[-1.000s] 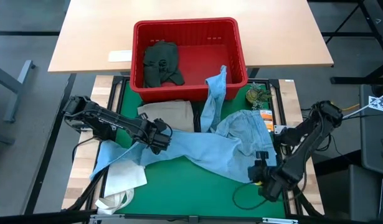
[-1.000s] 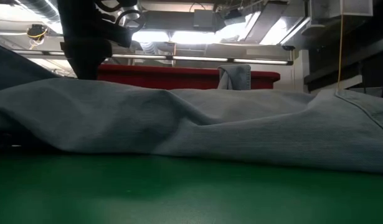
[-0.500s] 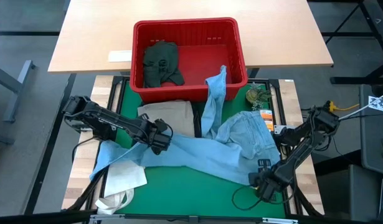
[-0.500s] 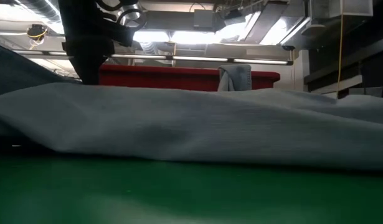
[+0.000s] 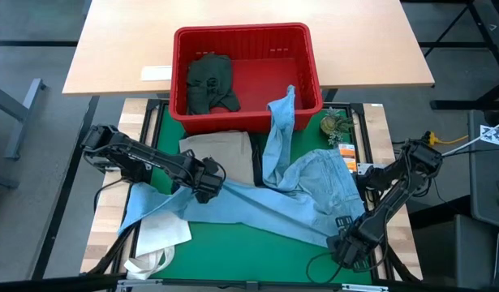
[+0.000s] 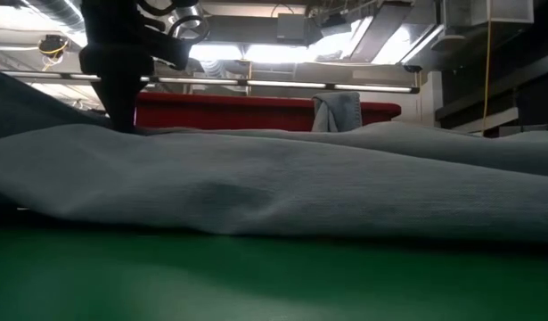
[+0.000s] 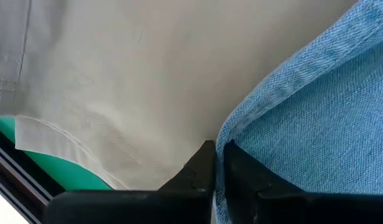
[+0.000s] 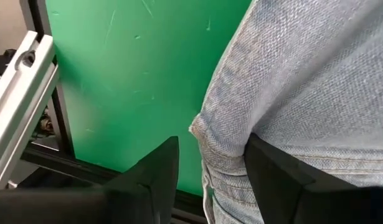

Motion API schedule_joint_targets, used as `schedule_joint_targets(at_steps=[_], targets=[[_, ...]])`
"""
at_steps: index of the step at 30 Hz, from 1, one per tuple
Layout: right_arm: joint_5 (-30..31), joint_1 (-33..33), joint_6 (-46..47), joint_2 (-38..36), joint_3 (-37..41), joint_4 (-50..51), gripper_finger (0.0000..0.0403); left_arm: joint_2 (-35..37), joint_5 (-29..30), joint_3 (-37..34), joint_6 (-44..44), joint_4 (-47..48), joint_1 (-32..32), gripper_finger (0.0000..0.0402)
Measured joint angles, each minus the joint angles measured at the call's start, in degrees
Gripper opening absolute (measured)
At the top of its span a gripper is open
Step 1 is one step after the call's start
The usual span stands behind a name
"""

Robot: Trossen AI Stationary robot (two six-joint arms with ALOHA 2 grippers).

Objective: Fold Laundry from Bin
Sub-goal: Fold the light blue pants

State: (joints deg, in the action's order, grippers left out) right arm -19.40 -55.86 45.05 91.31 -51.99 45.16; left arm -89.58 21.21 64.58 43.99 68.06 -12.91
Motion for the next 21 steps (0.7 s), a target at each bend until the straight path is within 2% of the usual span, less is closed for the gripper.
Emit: schedule_joint_targets(at_steps=[8,11,15,21], targets=[[0.2,-0.1,-0.3,0.0,0.0,0.0,0.0177,0.0,-2.7,0.0,-1.1,0.2,0.7,0.0118],[0.4,-0.1,-0.3,0.0,0.0,0.0,0.0177,0.0,-5.8,1.5,-1.1,2.4,1.7,0.0147],[0.8,-0.1,-0.3,-0.4,-0.1,0.0,0.0177,0.2,-8.1,5.6,-1.0,6.7,2.7,0.0163],[3.5,-0.1,-0.4,-2.5,-0.2,0.0,0.0177,1.9,-8.3,13.6,-1.1,15.2,2.3,0.0163]])
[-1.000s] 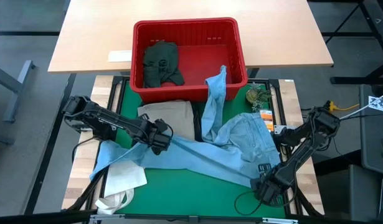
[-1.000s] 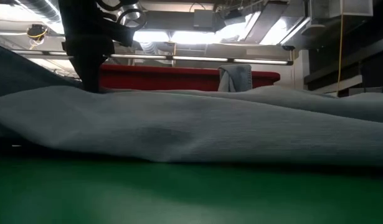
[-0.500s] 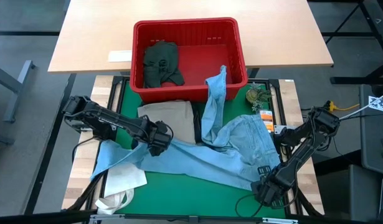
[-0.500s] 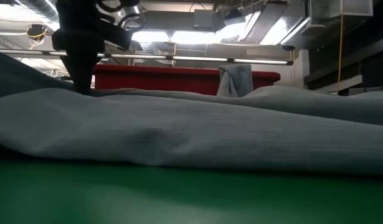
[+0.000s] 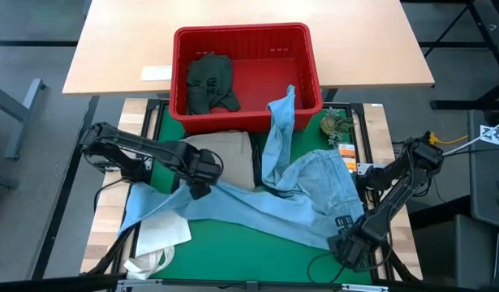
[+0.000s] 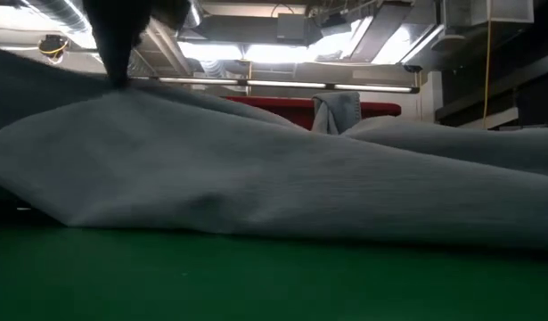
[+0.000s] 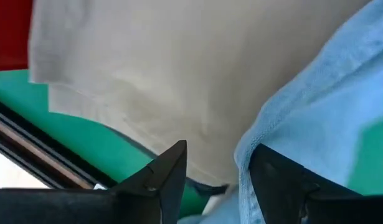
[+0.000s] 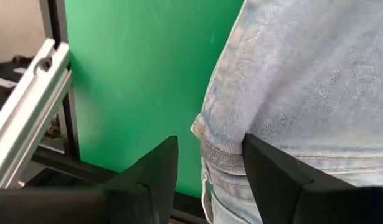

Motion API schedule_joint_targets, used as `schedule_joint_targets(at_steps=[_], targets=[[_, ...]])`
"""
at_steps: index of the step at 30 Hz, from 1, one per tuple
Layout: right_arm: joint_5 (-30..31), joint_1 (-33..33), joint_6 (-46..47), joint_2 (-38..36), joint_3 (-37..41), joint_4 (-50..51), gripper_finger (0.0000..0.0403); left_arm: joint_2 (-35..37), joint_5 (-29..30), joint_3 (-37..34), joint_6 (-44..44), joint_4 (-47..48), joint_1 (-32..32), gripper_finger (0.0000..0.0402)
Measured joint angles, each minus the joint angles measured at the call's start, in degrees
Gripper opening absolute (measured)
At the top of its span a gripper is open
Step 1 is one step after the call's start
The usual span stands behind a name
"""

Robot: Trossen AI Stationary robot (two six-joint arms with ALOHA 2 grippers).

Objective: Fold Laundry from Bin
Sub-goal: Fold the light blue pants

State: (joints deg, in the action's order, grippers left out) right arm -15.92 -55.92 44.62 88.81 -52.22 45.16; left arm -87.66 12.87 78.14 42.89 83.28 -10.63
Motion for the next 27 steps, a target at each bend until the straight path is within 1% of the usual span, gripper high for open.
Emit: schedule_joint_targets(at_steps=[5,6,11,14,17,20,27], targets=[[5.8,0.0,-0.9,-2.4,0.0,0.2,0.0177,2.7,-0.7,4.6,0.0,5.1,-2.6,0.0161],[6.6,0.0,-1.3,-2.7,0.0,0.1,0.0177,3.3,-1.7,5.0,0.0,5.3,-3.5,0.0162],[9.6,0.0,-1.5,-3.9,0.0,0.1,0.0177,6.6,-11.0,5.4,1.9,5.9,-9.0,0.0162],[11.2,0.0,-1.5,-3.9,0.0,0.0,0.0177,8.1,-15.3,5.4,7.0,6.0,-12.8,0.0163],[12.7,0.0,-1.4,-3.9,0.0,-0.5,0.0177,8.4,-18.2,5.4,14.9,5.9,-17.0,0.0163],[15.5,0.0,-1.4,-3.9,0.0,-1.3,0.0177,8.3,-18.4,5.4,21.6,5.8,-22.0,0.0163],[20.2,0.0,-1.4,-3.9,0.0,-4.8,0.0177,7.8,-18.0,5.4,31.9,5.8,-32.6,0.0163]])
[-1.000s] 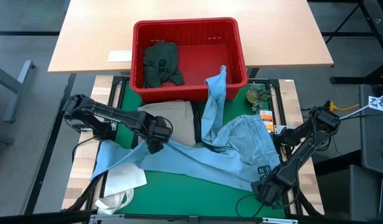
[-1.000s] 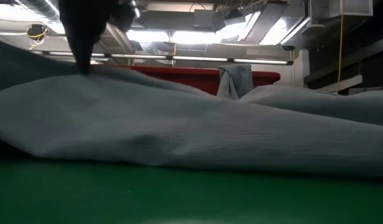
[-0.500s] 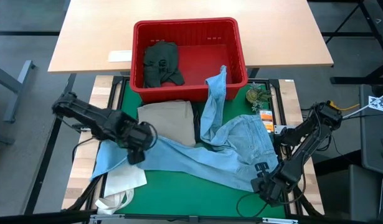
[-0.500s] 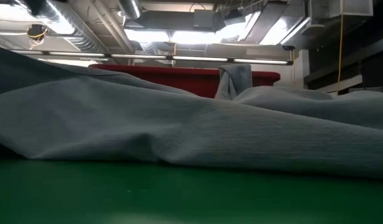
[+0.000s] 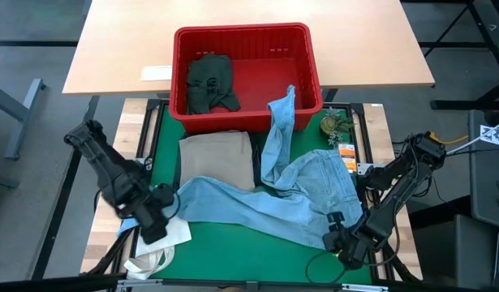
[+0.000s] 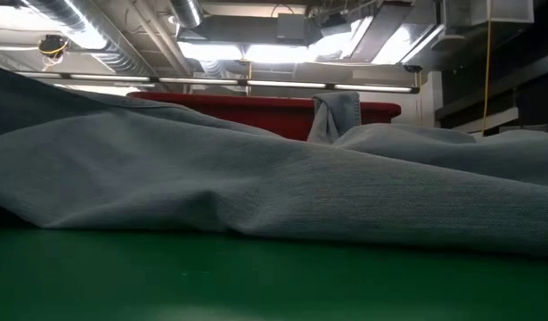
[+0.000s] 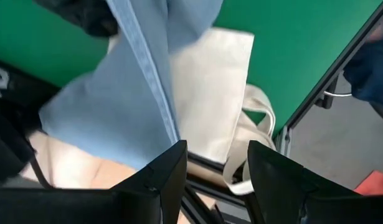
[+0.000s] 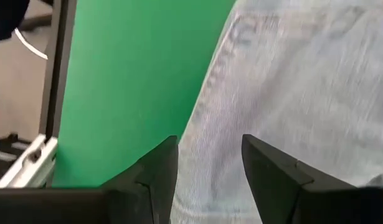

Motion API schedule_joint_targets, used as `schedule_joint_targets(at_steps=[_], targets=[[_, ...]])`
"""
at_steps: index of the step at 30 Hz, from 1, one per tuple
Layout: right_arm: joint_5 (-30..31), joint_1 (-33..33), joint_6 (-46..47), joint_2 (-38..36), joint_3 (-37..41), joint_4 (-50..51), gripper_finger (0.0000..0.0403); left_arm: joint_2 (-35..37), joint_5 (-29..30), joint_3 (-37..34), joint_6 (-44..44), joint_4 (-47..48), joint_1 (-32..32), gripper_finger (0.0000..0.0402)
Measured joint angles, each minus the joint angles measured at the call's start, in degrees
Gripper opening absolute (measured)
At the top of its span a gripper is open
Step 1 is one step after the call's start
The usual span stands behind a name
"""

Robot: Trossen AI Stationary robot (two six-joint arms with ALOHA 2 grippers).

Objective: Fold Laundry from Bin
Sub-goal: Fold the light blue pants

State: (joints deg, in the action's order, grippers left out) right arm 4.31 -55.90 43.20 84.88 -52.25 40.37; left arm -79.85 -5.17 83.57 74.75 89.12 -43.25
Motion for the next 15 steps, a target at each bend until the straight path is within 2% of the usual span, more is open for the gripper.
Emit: schedule_joint_targets(at_steps=[4,8,15], targets=[[4.0,0.0,0.0,0.0,0.0,-2.6,0.0177,0.0,1.2,0.0,7.1,0.0,-5.5,0.0163],[11.3,0.0,-0.1,0.0,0.0,-5.3,0.0177,-0.2,3.9,-0.9,14.3,-0.1,-10.4,0.0163],[24.7,0.6,-3.2,0.0,0.0,-7.5,0.0177,-0.2,-1.1,-5.7,22.3,-2.5,-16.0,0.0163]])
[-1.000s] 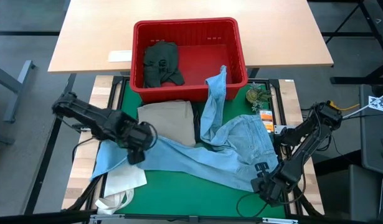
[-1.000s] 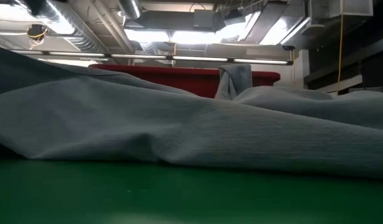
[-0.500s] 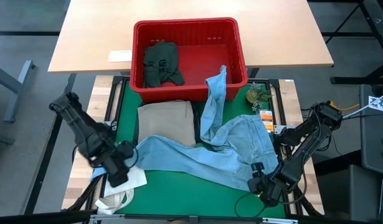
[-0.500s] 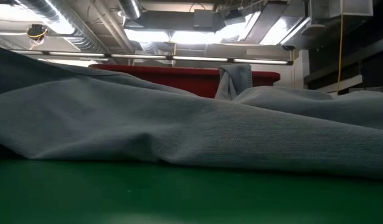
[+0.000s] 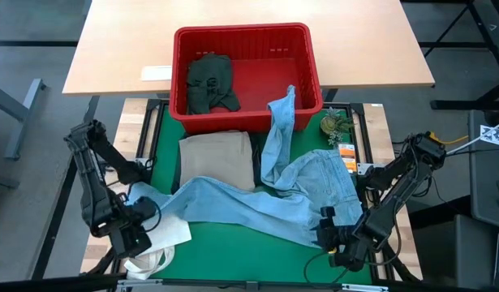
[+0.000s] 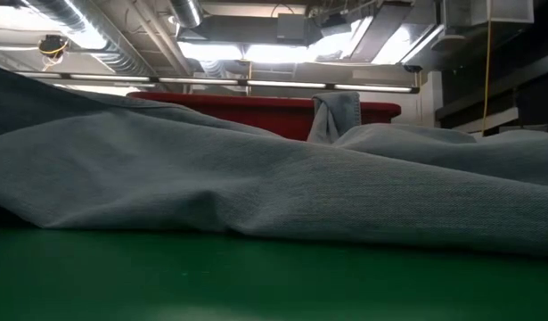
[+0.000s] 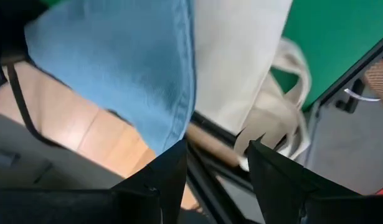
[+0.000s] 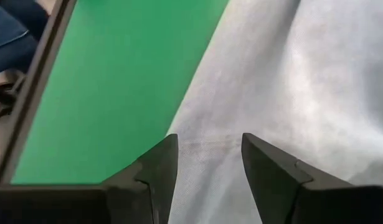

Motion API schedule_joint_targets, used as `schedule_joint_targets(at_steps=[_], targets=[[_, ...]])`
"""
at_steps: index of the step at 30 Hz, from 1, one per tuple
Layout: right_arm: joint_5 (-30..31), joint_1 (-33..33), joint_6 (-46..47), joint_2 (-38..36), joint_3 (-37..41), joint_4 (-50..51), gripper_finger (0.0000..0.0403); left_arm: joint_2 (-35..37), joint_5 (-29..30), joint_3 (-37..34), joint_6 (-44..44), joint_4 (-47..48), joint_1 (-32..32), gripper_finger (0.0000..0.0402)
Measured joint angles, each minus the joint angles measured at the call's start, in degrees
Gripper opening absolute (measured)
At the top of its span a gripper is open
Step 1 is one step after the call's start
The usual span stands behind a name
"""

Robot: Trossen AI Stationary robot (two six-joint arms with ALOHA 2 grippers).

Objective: Fold Laundry from Bin
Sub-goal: Fold the light blue pants

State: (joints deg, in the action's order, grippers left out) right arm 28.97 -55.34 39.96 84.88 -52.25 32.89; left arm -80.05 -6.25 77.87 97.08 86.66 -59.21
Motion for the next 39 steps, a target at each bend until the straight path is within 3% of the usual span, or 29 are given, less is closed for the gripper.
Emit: schedule_joint_targets(at_steps=[24,27,32,39], targets=[[-0.9,7.5,-6.6,0.1,0.0,-0.4,0.0177,0.0,-2.0,-15.7,4.9,-4.9,-4.2,0.0161],[0.5,7.9,-9.7,0.1,0.0,-1.2,0.0177,0.1,-2.1,-15.6,4.0,-4.9,-2.9,0.0134],[1.0,10.8,-17.9,0.1,0.0,-6.0,0.0177,1.1,-4.3,-13.5,-0.1,-4.9,1.1,0.002],[0.9,17.7,-32.4,0.1,0.0,-13.2,0.0177,1.3,-5.2,-4.4,-7.0,-4.9,8.0,0.0004]])
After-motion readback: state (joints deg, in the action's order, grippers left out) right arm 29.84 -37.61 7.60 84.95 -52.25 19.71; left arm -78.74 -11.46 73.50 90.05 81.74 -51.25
